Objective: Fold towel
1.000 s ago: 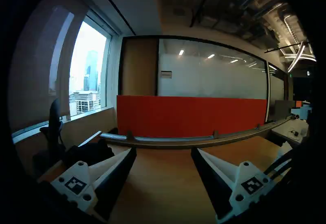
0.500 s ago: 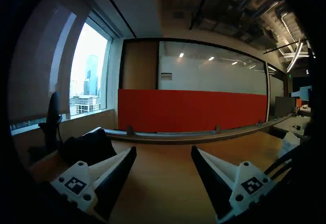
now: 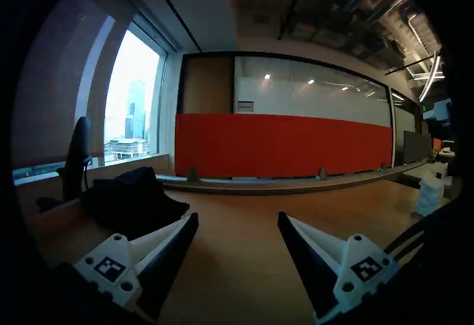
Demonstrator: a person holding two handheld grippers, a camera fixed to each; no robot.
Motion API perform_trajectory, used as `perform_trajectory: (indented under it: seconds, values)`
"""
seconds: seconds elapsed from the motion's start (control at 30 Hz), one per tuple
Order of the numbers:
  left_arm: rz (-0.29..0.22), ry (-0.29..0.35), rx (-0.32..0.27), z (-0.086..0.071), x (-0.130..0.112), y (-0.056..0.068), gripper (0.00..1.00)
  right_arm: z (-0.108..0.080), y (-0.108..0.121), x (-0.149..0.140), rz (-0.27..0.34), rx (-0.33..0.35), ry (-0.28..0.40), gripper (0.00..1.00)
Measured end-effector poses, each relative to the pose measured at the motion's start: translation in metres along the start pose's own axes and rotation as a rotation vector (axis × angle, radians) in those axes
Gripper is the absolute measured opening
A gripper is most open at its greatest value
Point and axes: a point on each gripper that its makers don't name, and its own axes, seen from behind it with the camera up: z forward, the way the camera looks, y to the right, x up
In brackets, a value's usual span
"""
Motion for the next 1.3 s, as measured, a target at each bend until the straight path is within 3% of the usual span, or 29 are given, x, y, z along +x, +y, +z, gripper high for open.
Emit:
perform_trajectory:
  seconds: [0.27,0.4,0.97,1.3]
  values:
    - [-0.031,-0.008,0.009,0.002,-0.027,-0.002,1.00,0.003,-0.006,-0.012,0.002,0.009,0.007,1.00]
    - [-0.022,-0.009,0.010,0.002,-0.034,-0.001,1.00,0.002,-0.007,-0.018,-0.003,0.011,0.000,1.00]
    - [0.033,0.014,0.009,-0.002,-0.038,0.004,1.00,0.000,0.001,-0.018,0.001,0.008,0.004,1.00]
    - [0.034,0.017,0.008,-0.002,-0.039,0.005,0.99,0.001,0.002,-0.016,0.003,0.011,0.015,1.00]
